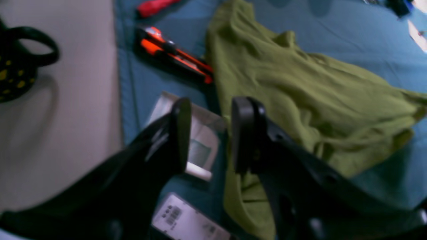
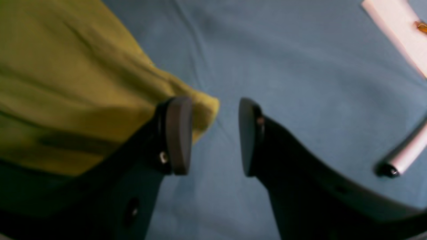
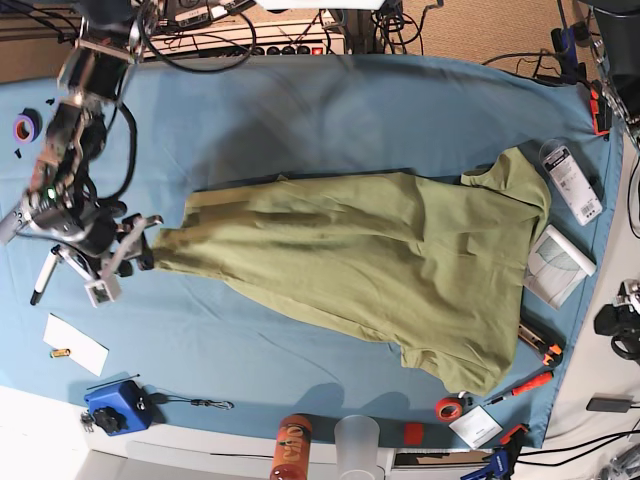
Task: Layout the t-shirt on the table in an organized manner, then fold the t-shirt properly
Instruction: 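Grasp the shirt edge with the right gripper and pull it flat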
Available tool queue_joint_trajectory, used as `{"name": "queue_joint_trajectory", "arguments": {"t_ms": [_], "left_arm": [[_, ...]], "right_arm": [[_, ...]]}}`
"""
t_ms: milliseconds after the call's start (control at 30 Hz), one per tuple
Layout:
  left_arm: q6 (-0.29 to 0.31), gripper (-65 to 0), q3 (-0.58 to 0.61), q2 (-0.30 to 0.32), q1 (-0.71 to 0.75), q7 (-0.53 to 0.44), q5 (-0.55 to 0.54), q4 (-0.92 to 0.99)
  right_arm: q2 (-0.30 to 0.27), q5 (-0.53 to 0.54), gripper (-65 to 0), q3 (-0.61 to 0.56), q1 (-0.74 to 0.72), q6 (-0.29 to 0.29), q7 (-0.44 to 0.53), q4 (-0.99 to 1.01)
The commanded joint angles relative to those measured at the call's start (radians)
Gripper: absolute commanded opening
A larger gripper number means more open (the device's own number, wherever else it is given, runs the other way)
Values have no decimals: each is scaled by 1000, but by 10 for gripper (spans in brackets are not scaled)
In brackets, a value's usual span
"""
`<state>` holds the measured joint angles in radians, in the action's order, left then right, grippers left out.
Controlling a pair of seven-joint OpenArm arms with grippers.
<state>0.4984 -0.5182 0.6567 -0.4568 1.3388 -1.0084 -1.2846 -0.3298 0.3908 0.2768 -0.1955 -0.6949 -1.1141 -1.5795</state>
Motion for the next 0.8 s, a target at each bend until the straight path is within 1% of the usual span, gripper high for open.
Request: {"name": "queue_joint_trajectory", "arguments": {"t_ms": [0,200,233,267,333,367,467,533,633,700,767], "left_arm": [[1,-431,-6,24,-15,-11,-27,-16],[1,-431,-6,24,9,-11,-37,-16],[1,-431,-6,25,8,-11,-36,-16],[1,-431,-6,24,8,-11,-37,-16],[1,-431,-6,24,9,-10,-36,-16],[1,-431,-6,25,10,-4,-37,-16],[2,-431,-6,23,14,10,-44,-16],[24,-431,-6,22,17,24,-47,-16],[24,-431,-6,22,34,28,-79,-16],[44,-432,-6,21,56,31,-108,-16],[46,-433,-6,19,85,32,-127,-16]], "right_arm": [[-17,-2,-416,-13,-42,3,21,15],[-17,-61,-417,-155,-141,4,22,188],[-17,-73,-438,-181,-155,4,21,214],[-17,-84,-482,-206,-168,11,19,239],[-17,-106,-614,-245,-190,47,31,276],[-17,-123,-650,-258,-198,70,54,284],[-17,-187,-650,-268,-229,145,154,285],[-17,-216,-650,-267,-268,190,182,285],[-17,-235,-650,-267,-338,214,213,286],[-17,-246,-650,-267,-382,243,246,286],[-16,-261,-650,-268,-418,266,281,287]]}}
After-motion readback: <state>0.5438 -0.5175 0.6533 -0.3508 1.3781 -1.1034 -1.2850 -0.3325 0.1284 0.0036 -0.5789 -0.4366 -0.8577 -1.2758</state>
